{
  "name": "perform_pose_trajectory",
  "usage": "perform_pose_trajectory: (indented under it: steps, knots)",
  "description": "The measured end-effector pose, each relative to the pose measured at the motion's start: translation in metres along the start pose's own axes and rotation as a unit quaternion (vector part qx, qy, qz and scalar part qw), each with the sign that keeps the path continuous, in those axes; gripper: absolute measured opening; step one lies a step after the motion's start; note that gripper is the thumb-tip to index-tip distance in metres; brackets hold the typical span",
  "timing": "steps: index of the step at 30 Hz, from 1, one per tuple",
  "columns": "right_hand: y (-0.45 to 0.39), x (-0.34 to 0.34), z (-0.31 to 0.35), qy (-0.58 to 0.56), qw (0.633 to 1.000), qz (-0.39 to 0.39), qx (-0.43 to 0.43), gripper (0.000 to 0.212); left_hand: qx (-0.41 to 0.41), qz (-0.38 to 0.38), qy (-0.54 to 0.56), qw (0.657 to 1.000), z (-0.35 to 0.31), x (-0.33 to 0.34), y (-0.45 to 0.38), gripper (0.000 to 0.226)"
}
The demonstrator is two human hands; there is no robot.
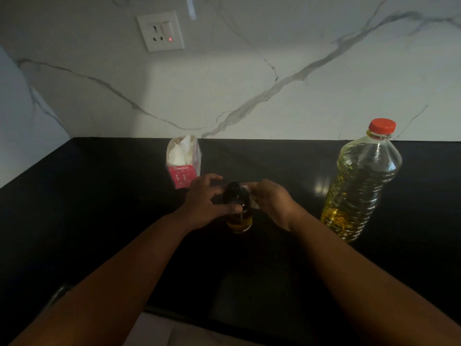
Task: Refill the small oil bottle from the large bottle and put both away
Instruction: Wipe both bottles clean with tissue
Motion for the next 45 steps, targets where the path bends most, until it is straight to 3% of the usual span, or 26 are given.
perform_pose_trajectory:
  steps: [3,8,12,15,22,26,32,39,45]
  knots:
    - [-0.004,-0.003,-0.016,-0.009,1.0,-0.002,0.016,0.05,0.002,-0.003,-0.007,1.0,0.0,-0.001,0.0,0.066]
    - [-0.021,-0.012,-0.027,0.081,0.991,0.04,0.096,0.094,0.003,-0.014,-0.022,1.0,0.002,0.002,0.0,0.073]
    - [-0.035,-0.004,-0.003,0.112,0.984,0.079,0.112,0.106,0.035,-0.03,-0.077,0.996,0.004,0.001,-0.001,0.073]
    - [-0.044,0.003,0.008,0.088,0.985,0.086,0.119,0.119,0.031,-0.018,-0.082,0.996,0.0,-0.001,-0.001,0.06]
    - [-0.054,0.002,-0.021,0.012,0.992,0.079,0.099,0.096,0.044,-0.034,-0.094,0.994,-0.002,0.001,0.003,0.062]
    - [-0.063,0.0,-0.013,0.056,0.986,0.099,0.119,0.107,0.042,-0.025,-0.103,0.993,-0.002,-0.001,0.003,0.057]
    - [-0.071,0.003,0.008,0.084,0.977,0.13,0.15,0.123,0.036,-0.01,-0.11,0.993,-0.005,-0.001,0.004,0.071]
    - [-0.064,0.01,-0.002,0.019,0.987,0.1,0.126,0.091,0.051,-0.026,-0.101,0.993,0.002,0.003,0.002,0.069]
    - [-0.044,0.007,-0.01,0.002,0.992,0.065,0.106,0.086,0.053,-0.02,-0.097,0.994,0.005,0.005,0.0,0.077]
Point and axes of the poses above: each hand's wrist, its own y-axis away from the middle knuckle, its own x-axis out of the palm, z = x × y, the point moved 1 cm from there along -y, towards the middle knuckle, and after that the axes turned 4 degrees about x, right-handed, at the moved point
